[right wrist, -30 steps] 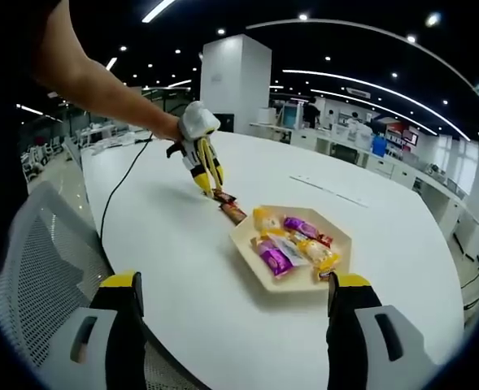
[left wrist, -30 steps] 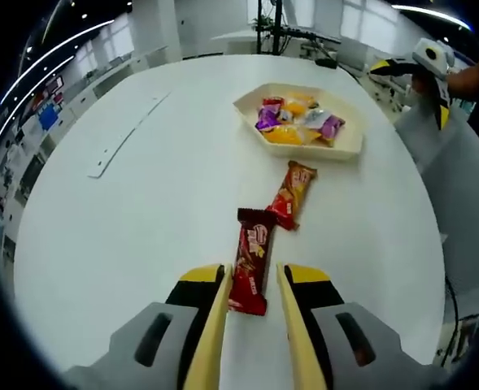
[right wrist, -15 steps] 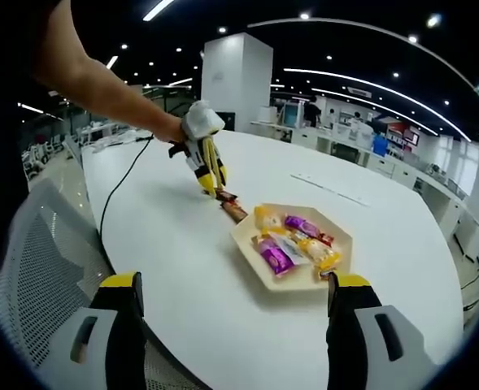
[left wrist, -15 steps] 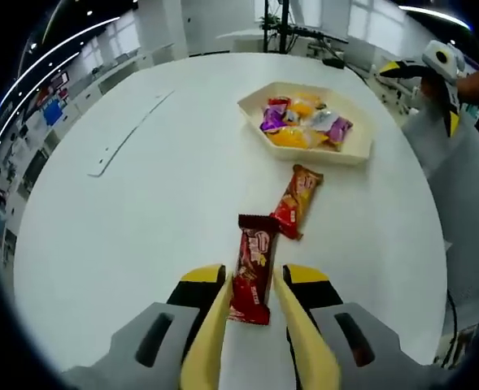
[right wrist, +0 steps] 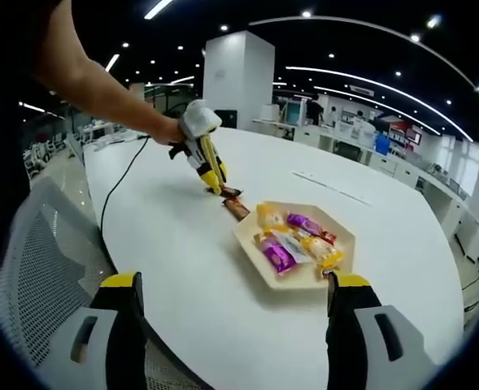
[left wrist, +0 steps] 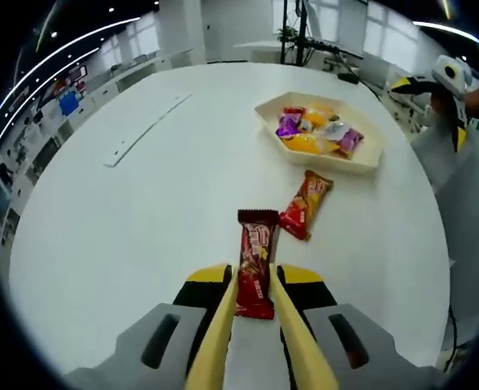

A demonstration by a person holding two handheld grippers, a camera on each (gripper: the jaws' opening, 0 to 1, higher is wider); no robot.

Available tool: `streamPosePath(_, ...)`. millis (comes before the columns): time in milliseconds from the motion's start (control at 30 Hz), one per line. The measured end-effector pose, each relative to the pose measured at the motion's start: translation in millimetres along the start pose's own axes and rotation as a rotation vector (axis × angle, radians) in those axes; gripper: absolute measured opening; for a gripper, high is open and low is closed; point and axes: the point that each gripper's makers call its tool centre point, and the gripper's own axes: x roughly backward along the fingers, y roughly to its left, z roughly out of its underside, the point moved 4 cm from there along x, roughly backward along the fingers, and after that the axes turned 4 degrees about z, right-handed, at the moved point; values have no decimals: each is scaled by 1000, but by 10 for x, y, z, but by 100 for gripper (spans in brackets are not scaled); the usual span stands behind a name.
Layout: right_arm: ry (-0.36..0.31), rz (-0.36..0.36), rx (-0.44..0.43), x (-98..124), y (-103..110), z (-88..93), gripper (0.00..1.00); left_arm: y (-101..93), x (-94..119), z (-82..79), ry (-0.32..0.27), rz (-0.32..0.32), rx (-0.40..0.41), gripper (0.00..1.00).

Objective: Place the target food into the container with the food tongs after gripping and lifting it, then release it inside without dropping or visibly crushing the food.

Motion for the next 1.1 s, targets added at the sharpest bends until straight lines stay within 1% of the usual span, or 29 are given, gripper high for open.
streamPosePath(133,0,0,-1,-2,-2,4,92,-53,10,-20,11,2,9,18)
streamPosePath(200,1,0,-2,-1,-2,4,92,-64,25,-26,17,-8,-3,18)
streamPosePath(267,-2,2,-2,3,-3,-3,92,-92,61,-62,-4,10,13,18)
streamPosePath(367,-1,0,-1,1,-2,0,91,-102,132,-122,-13,4,5,18)
streamPosePath(400,-1,-2,-1,0,0,2,91,-91,148,-133,-13,0,4,18)
streamPosePath(467,3,-2,-2,3,4,0,91,-62,205,-171,-28,5,31,18)
streamPosePath(533,0,0,-3,0,-2,2,91,-44,258,-203,-27,10,40,18)
streamPosePath(767,-7,3,5,7,-3,-8,91,-26,450,-395,-51,21,17,18)
streamPosePath(867,-11,6,2,13,-11,-17,91,14,543,-458,-36,23,12,18)
streamPosePath(900,-15,5,1,14,-8,-22,91,39,595,-476,-25,25,29,19)
streamPosePath(933,-15,4,0,14,-7,-21,91,62,630,-493,-26,19,37,19)
streamPosePath(1000,-13,-8,-22,2,-8,-11,94,86,698,-521,-37,20,48,18)
streamPosePath(1100,-25,-4,-39,8,-25,-28,98,94,769,-535,-16,19,43,18)
